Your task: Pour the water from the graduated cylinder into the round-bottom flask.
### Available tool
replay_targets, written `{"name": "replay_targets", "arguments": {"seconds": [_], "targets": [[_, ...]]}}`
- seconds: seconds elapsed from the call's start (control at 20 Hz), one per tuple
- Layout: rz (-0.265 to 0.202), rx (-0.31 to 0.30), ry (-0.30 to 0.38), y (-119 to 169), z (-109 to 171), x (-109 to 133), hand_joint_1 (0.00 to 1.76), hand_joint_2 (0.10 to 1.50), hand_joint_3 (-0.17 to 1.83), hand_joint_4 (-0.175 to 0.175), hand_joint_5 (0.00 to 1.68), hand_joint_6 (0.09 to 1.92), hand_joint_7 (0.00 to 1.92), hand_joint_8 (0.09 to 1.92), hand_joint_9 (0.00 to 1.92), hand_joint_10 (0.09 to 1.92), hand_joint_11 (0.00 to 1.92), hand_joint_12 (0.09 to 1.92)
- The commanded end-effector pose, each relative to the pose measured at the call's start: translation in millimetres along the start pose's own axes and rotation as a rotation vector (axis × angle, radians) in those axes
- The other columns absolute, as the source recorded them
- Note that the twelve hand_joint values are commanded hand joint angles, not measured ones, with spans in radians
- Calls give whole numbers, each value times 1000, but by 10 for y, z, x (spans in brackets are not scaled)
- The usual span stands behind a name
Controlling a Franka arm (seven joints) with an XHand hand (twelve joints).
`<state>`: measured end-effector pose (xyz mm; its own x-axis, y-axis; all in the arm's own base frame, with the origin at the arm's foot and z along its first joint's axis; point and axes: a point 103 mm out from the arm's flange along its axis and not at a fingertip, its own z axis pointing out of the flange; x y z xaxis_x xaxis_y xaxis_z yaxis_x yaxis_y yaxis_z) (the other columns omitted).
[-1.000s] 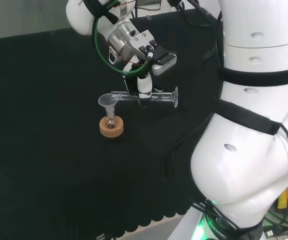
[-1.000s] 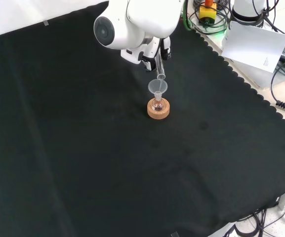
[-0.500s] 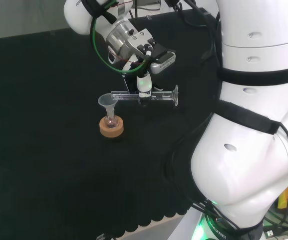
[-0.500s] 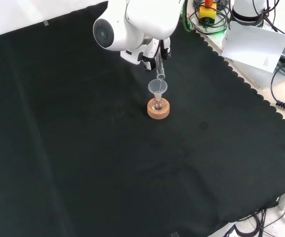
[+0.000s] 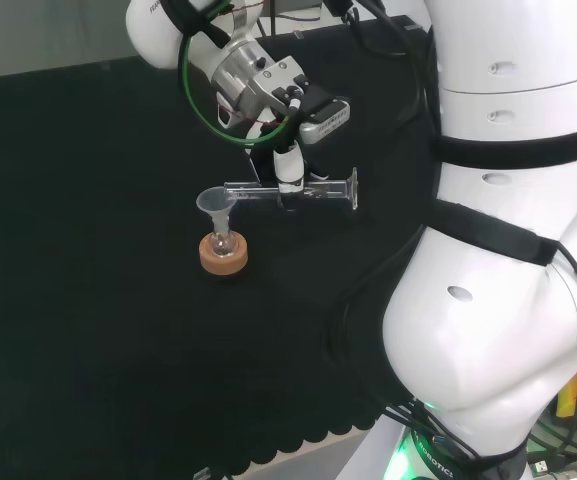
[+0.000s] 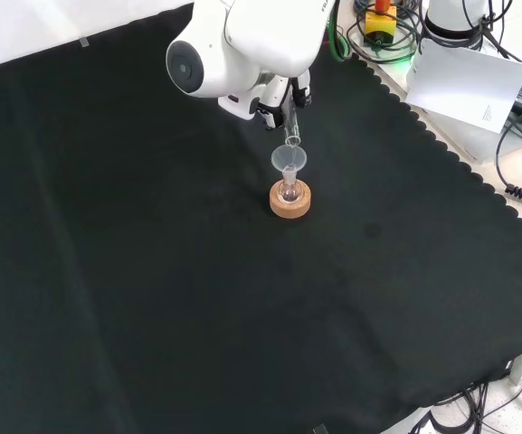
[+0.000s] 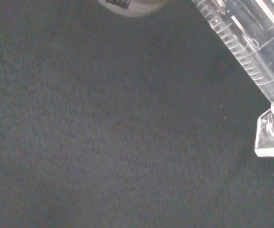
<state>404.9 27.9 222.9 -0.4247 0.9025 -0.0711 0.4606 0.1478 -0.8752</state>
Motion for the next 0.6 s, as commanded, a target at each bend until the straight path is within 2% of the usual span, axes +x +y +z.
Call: {"name": "replay_targets", "arguments": {"seconds": [0.05,0.6], "targets": [[11,27,-3,1,-12,5,1281,1049,0,-175,1107,786,1149,764,1617,87,1422,665],[18,32,-5,-25,-33,17,1281,1049,0,-175,1106,788,1148,766,1617,87,1420,663]]}}
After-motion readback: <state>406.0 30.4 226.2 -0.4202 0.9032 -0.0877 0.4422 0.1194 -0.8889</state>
